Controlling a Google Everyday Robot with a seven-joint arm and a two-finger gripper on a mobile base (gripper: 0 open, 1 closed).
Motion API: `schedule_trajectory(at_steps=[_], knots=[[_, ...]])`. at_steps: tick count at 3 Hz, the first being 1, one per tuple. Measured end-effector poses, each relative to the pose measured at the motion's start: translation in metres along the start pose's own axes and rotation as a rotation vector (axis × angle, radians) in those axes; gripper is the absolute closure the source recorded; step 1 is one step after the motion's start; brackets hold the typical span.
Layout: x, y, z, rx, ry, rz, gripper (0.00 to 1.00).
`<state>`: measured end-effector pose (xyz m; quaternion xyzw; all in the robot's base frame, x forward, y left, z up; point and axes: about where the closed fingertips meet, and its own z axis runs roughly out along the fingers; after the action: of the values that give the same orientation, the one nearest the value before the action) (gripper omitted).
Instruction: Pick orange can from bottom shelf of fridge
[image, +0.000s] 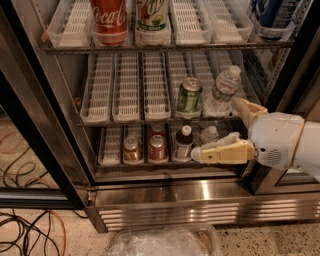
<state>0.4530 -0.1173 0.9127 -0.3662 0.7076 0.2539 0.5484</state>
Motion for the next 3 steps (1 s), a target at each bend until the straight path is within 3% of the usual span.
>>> schedule_trajectory(at_steps=[2, 3], knots=[[0.028, -0.004, 0.019, 0.157, -0.090, 0.047, 0.00], [0.039, 0.004, 0.039, 0.181, -0.142, 0.091, 0.00]])
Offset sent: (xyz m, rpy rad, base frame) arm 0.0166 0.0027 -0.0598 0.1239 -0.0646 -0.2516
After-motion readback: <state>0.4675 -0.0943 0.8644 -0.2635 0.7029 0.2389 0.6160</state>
